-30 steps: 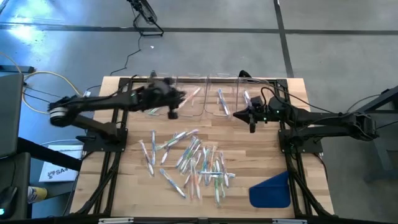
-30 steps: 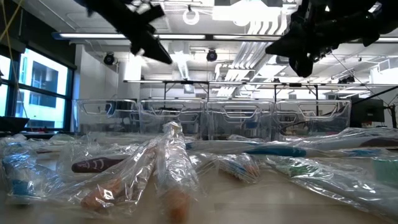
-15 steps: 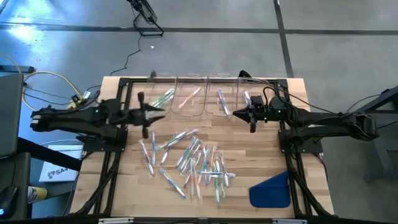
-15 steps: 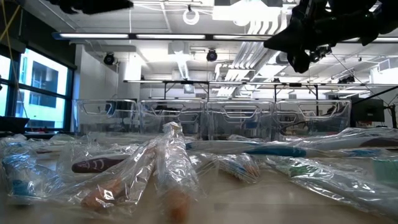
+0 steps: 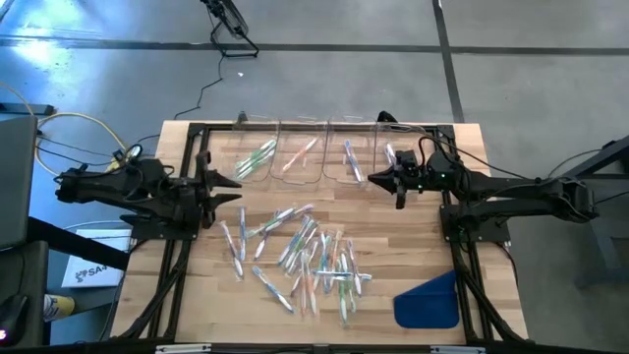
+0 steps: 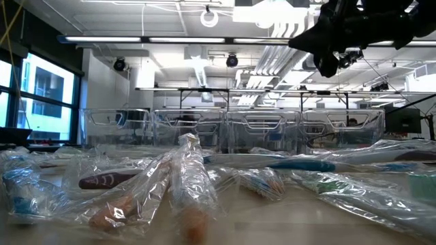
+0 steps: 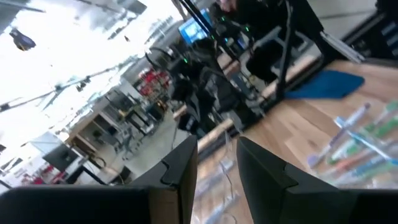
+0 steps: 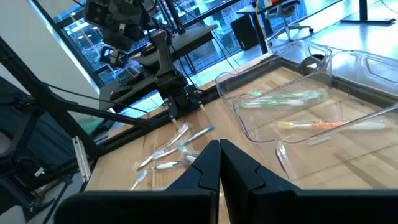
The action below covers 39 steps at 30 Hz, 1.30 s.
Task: Pick & Place Toothbrushes
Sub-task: Put the violet toothbrush into the right transparent bin
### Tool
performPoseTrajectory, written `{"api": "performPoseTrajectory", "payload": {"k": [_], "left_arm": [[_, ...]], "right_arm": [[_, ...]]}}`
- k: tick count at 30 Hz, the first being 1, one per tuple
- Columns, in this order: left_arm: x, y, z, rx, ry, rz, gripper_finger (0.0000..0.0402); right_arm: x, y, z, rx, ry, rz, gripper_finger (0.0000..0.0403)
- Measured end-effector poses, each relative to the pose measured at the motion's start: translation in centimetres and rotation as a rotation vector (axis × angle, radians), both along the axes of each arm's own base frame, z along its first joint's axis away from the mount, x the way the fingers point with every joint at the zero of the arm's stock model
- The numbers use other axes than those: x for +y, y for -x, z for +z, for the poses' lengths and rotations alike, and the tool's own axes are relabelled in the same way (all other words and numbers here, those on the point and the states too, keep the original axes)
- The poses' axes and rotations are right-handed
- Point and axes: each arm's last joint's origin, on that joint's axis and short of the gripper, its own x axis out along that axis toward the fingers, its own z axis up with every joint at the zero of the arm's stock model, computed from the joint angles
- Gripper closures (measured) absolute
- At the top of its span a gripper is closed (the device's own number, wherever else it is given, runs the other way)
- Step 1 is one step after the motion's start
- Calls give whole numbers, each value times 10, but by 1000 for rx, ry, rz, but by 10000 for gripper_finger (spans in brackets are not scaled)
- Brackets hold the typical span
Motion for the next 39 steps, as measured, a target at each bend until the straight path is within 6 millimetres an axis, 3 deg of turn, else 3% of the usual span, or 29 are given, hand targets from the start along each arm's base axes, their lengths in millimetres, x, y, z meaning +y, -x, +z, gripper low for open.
{"api": "performPoseTrajectory", "payload": {"k": [4, 11, 18, 23, 28, 33, 39], "left_arm": [[0, 1, -3, 31, -3, 1, 294], [0, 1, -7, 76, -17, 5, 294], [0, 1, -8, 83, 26, 3, 294], [0, 1, -8, 84, 33, 3, 294], [1, 1, -7, 73, 38, 17, 294], [1, 1, -5, 56, 40, 22, 294], [1, 1, -6, 62, 40, 21, 294]], "right_arm": [[2, 0, 1, -17, -25, 63, 401], [22, -6, 12, -44, 35, -48, 401], [50, -11, 50, 77, 55, -250, 401], [68, -19, 72, 133, 14, -303, 401], [84, -31, 70, 297, -39, -316, 401], [95, -41, 50, 532, -165, -391, 401], [99, -52, 31, 636, -338, -408, 401]]}}
